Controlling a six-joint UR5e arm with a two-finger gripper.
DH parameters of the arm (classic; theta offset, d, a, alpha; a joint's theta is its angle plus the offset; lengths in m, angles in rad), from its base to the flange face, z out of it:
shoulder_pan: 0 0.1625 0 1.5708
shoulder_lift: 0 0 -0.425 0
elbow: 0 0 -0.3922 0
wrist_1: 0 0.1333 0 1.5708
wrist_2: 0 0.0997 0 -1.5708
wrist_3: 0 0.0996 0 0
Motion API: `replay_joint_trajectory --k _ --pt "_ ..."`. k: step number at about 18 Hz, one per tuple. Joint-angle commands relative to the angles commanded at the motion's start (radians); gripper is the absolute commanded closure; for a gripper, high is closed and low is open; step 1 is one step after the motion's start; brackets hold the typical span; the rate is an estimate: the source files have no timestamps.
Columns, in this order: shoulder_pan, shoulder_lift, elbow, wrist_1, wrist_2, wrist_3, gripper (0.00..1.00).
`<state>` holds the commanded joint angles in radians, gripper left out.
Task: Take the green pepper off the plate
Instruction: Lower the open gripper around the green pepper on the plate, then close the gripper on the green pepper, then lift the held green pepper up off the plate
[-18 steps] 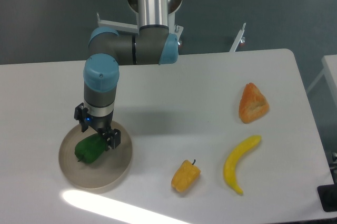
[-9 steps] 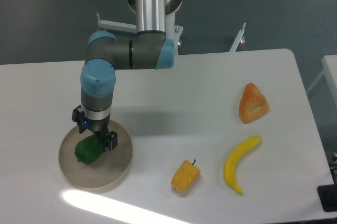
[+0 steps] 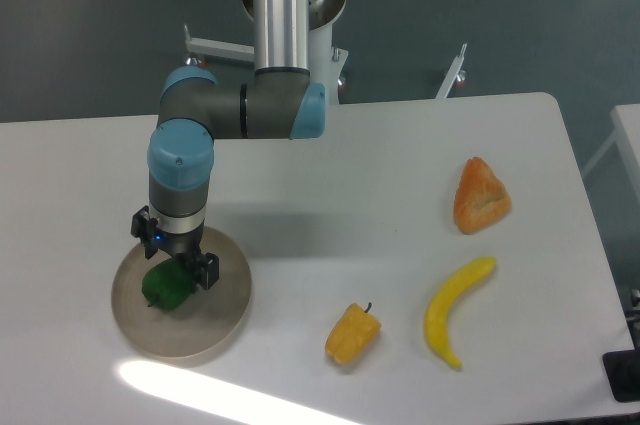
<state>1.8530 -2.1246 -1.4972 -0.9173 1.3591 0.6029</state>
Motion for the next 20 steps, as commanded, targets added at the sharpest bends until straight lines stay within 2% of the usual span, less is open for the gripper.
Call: replay_joint_trajectory --k 2,3,5,6,7,12,15,18,20 --pt "0.000 0.002 0.002 0.000 0.000 0.002 0.33" --pt "0.000 0.002 0.002 0.000 0.000 0.002 0.42" --pt "0.000 0.003 0.003 0.000 0.000 0.003 0.58" --pt "0.000 0.003 0.003 0.000 0.000 0.005 0.61" --pt "0.000 0.003 0.003 0.000 0.000 0.005 0.64" --pt "0.003 0.009 0.012 0.000 0.000 0.009 0.64" --pt "0.011 0.015 0.047 -0.008 0.006 0.014 0.64" --pt "0.081 0.060 0.071 -0.049 0.012 0.024 0.64" --pt "0.158 0.109 0.069 -0.107 0.011 0.136 0.64"
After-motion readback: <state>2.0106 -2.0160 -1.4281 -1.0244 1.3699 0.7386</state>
